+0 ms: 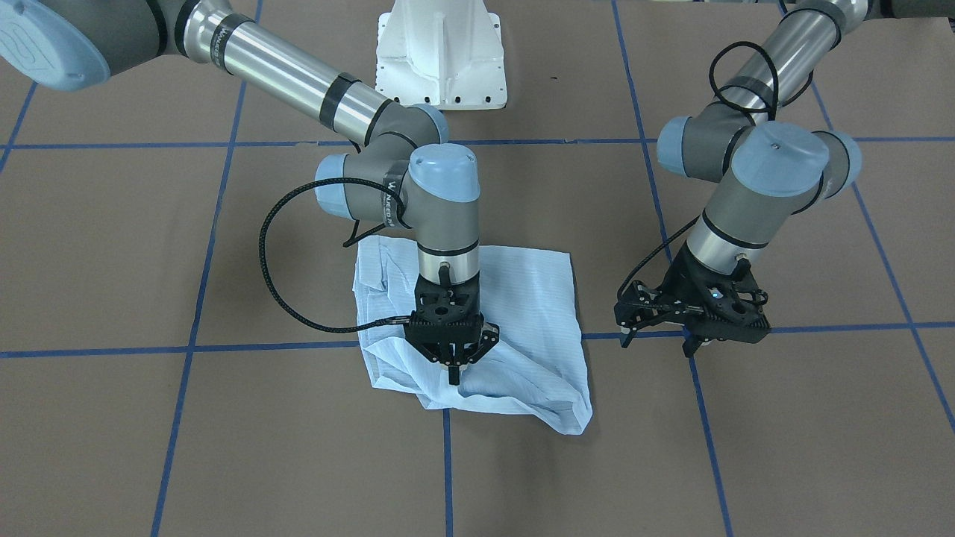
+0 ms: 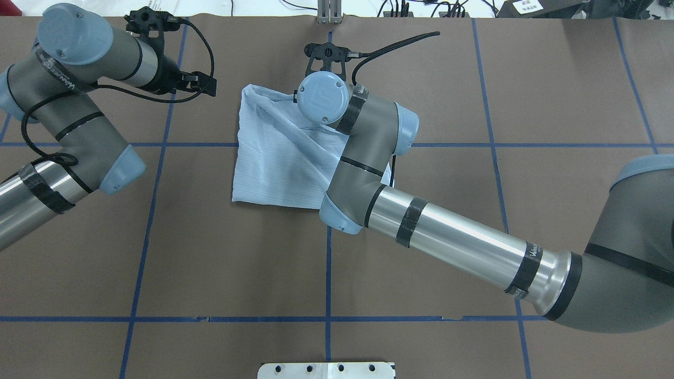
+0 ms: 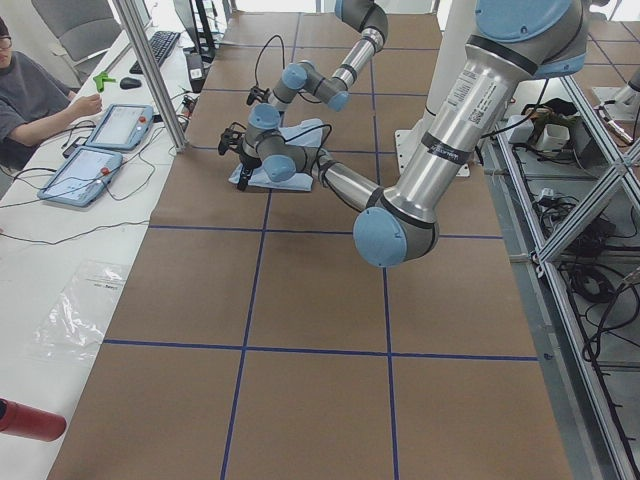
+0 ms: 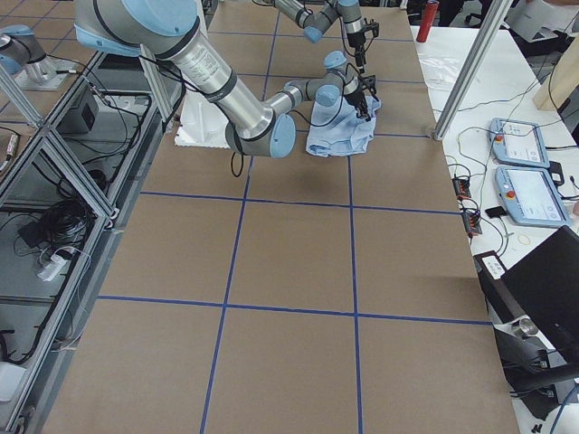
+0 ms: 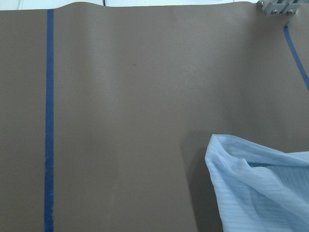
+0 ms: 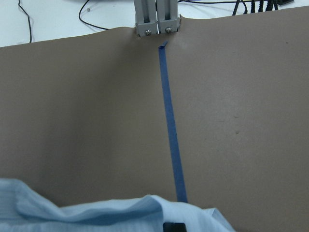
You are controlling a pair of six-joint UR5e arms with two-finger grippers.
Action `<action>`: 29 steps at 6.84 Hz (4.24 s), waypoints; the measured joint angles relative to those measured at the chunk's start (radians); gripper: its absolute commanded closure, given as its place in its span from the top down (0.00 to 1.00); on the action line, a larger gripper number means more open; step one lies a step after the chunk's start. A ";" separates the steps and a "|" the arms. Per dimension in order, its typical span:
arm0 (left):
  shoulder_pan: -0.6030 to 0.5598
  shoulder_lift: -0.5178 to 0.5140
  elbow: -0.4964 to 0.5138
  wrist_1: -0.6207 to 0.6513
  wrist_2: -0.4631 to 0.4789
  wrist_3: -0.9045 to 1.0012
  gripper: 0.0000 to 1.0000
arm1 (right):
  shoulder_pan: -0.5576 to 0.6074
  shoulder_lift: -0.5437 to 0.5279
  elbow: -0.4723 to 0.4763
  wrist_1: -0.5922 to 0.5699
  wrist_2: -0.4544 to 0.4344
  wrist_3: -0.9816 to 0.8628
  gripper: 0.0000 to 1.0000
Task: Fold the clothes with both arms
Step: 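Release the fold and raise the left gripper away while the right gripper presses the fold, then press and smooth the folded bundle's top with the right gripper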
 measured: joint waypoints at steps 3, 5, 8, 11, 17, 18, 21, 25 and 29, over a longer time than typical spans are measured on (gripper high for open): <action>0.001 0.001 -0.001 0.001 0.000 -0.001 1.00 | 0.073 0.013 -0.055 0.008 0.001 -0.112 0.82; 0.000 0.003 -0.001 0.001 -0.001 -0.001 1.00 | 0.068 0.038 -0.051 0.010 0.018 -0.121 1.00; 0.000 0.003 -0.001 0.000 -0.001 -0.001 1.00 | -0.011 -0.006 0.017 0.005 0.025 -0.041 1.00; 0.000 0.003 -0.001 0.001 0.000 -0.001 1.00 | -0.030 -0.026 -0.038 -0.009 -0.024 -0.074 1.00; 0.000 0.011 -0.014 0.001 0.000 -0.009 1.00 | 0.089 0.006 -0.096 -0.025 -0.001 -0.264 0.99; 0.000 0.024 -0.027 0.002 0.000 -0.009 1.00 | 0.073 0.016 -0.097 0.029 0.032 -0.169 0.99; -0.001 0.038 -0.049 0.003 -0.001 -0.009 1.00 | 0.017 0.022 -0.135 0.192 0.064 0.024 0.81; -0.001 0.040 -0.053 0.003 -0.001 -0.010 1.00 | -0.003 0.053 -0.191 0.221 0.053 0.078 0.00; -0.002 0.046 -0.056 0.003 0.000 -0.010 1.00 | 0.002 0.058 -0.207 0.216 0.042 0.087 0.00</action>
